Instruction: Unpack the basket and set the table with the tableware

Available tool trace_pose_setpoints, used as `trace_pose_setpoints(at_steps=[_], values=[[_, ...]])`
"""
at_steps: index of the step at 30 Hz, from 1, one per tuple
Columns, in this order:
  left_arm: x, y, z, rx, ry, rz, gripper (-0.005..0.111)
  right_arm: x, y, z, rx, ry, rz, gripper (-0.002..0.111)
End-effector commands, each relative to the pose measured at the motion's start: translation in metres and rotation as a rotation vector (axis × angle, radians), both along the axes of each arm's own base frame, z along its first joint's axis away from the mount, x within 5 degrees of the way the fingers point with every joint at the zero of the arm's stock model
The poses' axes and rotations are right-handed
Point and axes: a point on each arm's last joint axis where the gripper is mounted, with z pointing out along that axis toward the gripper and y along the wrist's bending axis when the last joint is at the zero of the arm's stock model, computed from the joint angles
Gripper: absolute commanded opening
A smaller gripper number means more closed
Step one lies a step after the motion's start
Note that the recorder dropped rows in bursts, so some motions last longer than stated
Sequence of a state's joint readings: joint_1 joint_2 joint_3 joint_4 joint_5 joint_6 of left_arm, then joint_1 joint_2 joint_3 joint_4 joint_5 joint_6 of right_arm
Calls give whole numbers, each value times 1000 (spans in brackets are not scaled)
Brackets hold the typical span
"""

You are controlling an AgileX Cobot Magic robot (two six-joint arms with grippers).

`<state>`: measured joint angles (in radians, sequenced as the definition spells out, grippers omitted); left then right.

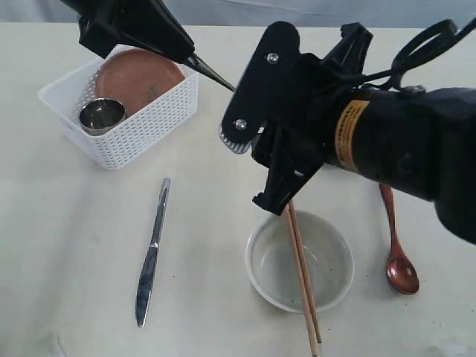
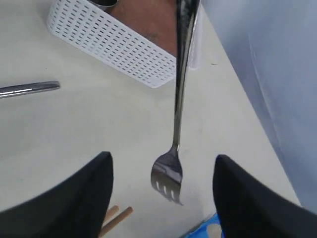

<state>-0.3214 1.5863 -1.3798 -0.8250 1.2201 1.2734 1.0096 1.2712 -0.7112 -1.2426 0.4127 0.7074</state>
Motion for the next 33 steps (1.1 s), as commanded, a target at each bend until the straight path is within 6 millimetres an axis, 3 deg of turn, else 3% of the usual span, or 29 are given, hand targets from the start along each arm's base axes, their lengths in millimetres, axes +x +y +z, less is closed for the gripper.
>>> trace_pose_setpoints(at_steps=[1,8,18,26,27,33], values=[[-3,-2,3,-22,6,1,0,6,9,-9,-6,-37,18,57],[-3,-2,3,-22,6,1,0,15,15,-10,50,-120,-35,57],[-3,-2,3,-22,6,1,0,22,22,-26,33,-80,-74,57],[-3,-2,3,-22,12,6,0,46,37,-24,53,-71,-110,57],[-3,-2,3,-22,12,6,0,47,38,-26,48,-69,-112,56],[-3,-2,3,-22,12,6,0,49,40,-31,33,-65,-116,24]])
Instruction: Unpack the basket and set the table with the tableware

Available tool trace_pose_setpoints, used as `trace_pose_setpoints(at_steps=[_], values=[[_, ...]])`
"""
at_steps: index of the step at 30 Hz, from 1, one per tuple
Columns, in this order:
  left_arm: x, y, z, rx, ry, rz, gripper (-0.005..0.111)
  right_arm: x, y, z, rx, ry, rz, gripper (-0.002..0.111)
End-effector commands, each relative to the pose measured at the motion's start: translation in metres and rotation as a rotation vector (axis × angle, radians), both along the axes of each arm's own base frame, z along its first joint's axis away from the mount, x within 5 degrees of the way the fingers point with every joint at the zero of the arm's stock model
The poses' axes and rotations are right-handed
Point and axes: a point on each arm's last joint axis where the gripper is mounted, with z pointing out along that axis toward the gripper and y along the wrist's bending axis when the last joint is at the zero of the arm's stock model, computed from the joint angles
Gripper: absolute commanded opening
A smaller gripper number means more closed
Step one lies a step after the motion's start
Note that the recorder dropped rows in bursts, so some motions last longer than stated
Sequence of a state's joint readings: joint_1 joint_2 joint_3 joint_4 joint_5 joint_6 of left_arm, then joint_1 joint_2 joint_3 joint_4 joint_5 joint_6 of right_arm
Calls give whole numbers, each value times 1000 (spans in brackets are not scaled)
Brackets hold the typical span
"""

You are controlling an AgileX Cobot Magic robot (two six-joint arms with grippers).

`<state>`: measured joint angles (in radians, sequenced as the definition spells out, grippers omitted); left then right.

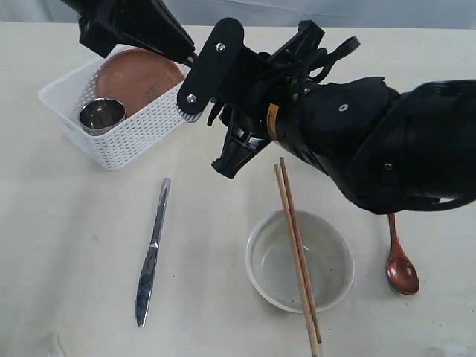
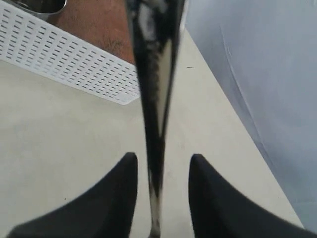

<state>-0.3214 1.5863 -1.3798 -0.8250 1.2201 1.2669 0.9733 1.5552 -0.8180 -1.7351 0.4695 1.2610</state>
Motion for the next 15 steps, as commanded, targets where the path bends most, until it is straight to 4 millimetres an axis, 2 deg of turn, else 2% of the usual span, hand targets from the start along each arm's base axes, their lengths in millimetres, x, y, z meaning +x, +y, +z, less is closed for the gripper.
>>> trace_pose_setpoints(at_steps=[1,6,13,15], values=[[-3,-2,3,-22,7,2,0,3,0,2,6,-11,-12,17],[-3,-2,3,-22,7,2,0,3,0,2,6,-11,-12,-1],[-3,-2,3,-22,7,2,0,2,1,2,8,-3,1,-1],[-3,-2,3,-22,15,9,6,2,1,1,8,-2,2,-1]])
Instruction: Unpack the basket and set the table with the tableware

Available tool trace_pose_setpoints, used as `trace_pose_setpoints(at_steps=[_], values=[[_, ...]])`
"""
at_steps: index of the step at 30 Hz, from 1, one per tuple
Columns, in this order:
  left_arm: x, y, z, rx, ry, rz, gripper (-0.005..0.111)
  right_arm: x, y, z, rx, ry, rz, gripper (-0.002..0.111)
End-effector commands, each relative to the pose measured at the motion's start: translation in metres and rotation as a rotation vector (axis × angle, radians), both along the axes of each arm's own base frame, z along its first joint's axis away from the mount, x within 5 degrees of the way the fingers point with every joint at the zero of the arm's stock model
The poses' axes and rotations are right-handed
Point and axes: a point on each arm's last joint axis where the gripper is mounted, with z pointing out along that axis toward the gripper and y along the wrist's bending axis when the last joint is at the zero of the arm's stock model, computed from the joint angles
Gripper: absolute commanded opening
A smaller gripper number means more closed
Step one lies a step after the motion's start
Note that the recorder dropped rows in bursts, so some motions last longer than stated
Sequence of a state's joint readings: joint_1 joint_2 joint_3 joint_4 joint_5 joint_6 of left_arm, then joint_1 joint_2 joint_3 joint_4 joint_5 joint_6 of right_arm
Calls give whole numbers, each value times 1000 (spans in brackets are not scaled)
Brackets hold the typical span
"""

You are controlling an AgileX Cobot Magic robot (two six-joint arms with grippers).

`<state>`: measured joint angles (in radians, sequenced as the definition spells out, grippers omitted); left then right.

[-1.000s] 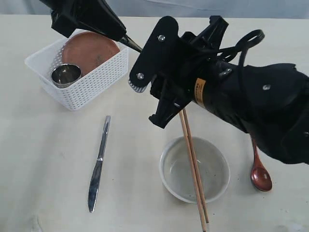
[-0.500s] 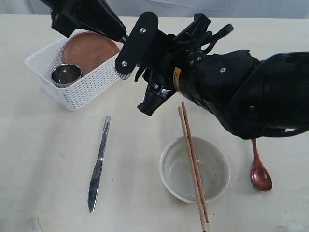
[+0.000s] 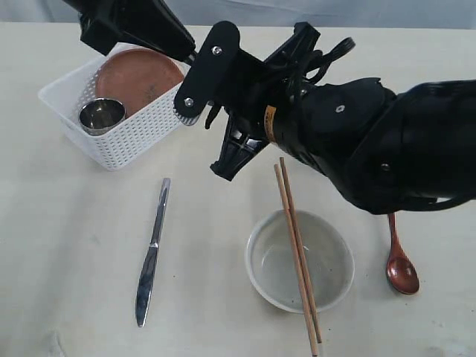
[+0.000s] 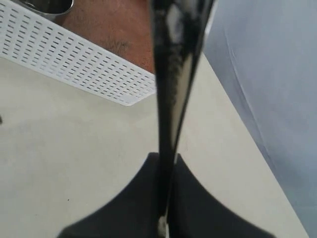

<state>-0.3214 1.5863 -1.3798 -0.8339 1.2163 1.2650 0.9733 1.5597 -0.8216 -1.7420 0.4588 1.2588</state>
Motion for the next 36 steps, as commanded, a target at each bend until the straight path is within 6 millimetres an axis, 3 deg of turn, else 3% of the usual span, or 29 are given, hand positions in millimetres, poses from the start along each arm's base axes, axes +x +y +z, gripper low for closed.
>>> trace_pose_setpoints(at_steps=[1,5,8,18,27,31,36], values=[[-3,-1,3,-13,14,4,11,2,-1,2,11,-3,-11,-1],[-3,-1,3,-13,14,4,37,2,-1,2,11,-4,-13,-1],[-3,-1,3,-13,15,5,48,2,-1,2,10,-7,-16,-1],[-3,1,8,7,1,27,49,7,-7,24,74,-40,-137,-1],[-7,15,39,43,-248,139,49,10,-22,27,67,-9,-253,-1],[-9,31,45,132,-299,224,49,20,-43,26,129,124,-335,-1],[-12,66,61,92,-254,396,49,29,-84,47,286,269,-379,-1]])
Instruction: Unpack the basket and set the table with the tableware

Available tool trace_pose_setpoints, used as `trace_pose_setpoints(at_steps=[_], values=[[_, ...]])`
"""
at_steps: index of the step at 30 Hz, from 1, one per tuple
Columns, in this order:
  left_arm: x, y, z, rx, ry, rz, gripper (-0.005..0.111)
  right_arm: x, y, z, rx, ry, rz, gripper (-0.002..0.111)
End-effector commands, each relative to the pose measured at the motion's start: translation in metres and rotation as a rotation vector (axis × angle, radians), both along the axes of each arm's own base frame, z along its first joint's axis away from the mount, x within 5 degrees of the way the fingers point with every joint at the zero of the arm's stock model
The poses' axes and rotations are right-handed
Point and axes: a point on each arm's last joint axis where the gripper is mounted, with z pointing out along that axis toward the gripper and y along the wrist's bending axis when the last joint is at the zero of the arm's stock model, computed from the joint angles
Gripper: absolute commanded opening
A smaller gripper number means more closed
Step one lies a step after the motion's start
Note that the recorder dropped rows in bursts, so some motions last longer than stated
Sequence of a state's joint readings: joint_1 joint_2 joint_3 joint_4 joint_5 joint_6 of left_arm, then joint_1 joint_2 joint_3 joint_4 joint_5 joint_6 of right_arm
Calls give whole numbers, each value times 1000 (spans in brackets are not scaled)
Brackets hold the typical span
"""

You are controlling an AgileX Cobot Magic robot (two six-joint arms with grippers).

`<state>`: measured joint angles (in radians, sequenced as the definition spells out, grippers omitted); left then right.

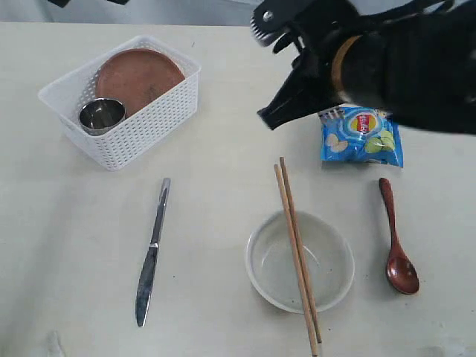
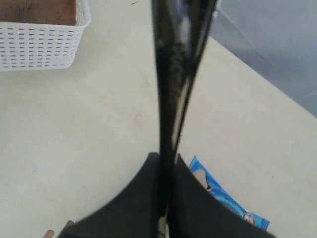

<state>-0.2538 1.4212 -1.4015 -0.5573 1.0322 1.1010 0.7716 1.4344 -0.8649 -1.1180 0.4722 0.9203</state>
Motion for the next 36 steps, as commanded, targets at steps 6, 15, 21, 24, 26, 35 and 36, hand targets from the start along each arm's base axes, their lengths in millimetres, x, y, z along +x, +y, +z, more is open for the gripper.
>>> trace_pose_setpoints(at_steps=[6,15,21,24,26,35,36], values=[[-29,32,25,-116,129,109,49,3,-60,18,364,358,76,-1],[-52,31,-14,-141,296,120,49,19,-66,14,909,563,489,-1],[-60,26,-35,-210,391,106,49,39,-60,-18,1015,619,521,-1],[-61,23,-36,-259,416,96,49,44,-59,-30,1013,636,516,-1],[-61,21,-36,-304,422,92,49,46,-58,-37,1014,648,512,-1],[-48,14,-56,-430,500,146,49,45,-36,-29,971,620,622,-1],[-45,13,-60,-445,522,151,49,45,-31,-26,965,619,642,-1]])
